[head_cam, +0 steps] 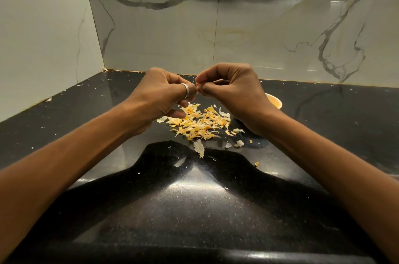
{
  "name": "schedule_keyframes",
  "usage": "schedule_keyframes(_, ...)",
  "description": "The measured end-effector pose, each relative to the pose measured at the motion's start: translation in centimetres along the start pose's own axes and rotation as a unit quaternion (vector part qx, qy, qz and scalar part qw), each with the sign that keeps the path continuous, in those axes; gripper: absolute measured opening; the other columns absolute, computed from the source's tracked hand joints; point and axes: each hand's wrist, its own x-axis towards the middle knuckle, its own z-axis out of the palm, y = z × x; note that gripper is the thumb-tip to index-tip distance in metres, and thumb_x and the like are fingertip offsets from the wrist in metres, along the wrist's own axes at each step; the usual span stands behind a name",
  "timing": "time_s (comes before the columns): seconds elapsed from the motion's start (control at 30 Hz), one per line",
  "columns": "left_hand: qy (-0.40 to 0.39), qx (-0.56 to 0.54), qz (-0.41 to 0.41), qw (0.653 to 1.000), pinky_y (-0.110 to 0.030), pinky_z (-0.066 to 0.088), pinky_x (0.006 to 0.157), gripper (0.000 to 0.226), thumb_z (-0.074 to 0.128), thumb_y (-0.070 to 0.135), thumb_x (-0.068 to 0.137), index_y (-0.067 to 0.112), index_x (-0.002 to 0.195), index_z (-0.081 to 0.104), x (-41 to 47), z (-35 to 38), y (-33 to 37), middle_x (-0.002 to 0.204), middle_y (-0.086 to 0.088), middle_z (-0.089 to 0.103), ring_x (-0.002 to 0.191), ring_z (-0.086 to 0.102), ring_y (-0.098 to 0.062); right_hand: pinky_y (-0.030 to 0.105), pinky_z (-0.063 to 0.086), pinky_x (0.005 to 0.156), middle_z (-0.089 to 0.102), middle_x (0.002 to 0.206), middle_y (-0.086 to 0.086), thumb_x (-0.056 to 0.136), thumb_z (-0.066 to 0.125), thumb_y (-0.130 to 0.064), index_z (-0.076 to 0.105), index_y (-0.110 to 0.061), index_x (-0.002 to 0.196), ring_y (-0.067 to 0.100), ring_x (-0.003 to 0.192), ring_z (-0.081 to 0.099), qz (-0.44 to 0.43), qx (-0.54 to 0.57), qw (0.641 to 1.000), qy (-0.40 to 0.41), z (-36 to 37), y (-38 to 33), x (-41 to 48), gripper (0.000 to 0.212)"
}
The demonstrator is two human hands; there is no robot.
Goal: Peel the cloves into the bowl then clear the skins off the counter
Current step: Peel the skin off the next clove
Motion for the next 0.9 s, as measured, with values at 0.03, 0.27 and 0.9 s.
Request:
schedule_keyframes(0.03,0.0,0.002,0.002,1.0,-0.025,0.056,0.051,0.01,0.069,0.014,0.093,0.005,0.091,0.073,0.0,0.1,0.0,0.089,-0.011,0.071,0.062,0.064,-0.006,0.033,0.062,0.082,0.076,0.091,0.0,0.087,0.074,-0.007,0.077,-0.012,0.097,0.011,0.084,0.073,-0.002,-0.002,1.0,0.0,0.1,0.0,0.0,0.012)
schedule_keyframes(0.27,-0.006,-0.004,0.002,1.0,-0.028,0.059,0.054,0.011,0.066,0.011,0.094,0.004,0.089,0.072,-0.2,-0.1,0.1,0.083,-0.011,0.068,0.065,0.064,-0.008,0.032,0.061,0.084,0.076,0.095,0.008,0.087,0.071,-0.002,0.075,-0.012,0.095,0.02,0.09,0.074,0.037,0.065,0.997,-0.016,0.0,-0.3,-0.2,0.013)
schedule_keyframes(0.9,-0.012,-0.035,-0.03,0.999,-0.027,0.057,0.053,0.022,0.056,0.021,0.1,0.005,0.09,0.068,-0.1,-0.1,0.4,0.078,-0.007,0.06,0.06,0.06,-0.008,0.023,0.059,0.078,0.074,0.095,0.013,0.09,0.063,0.007,0.071,-0.003,0.096,0.015,0.085,0.073,0.144,0.233,0.961,-0.027,-0.6,-1.1,-0.2,0.014)
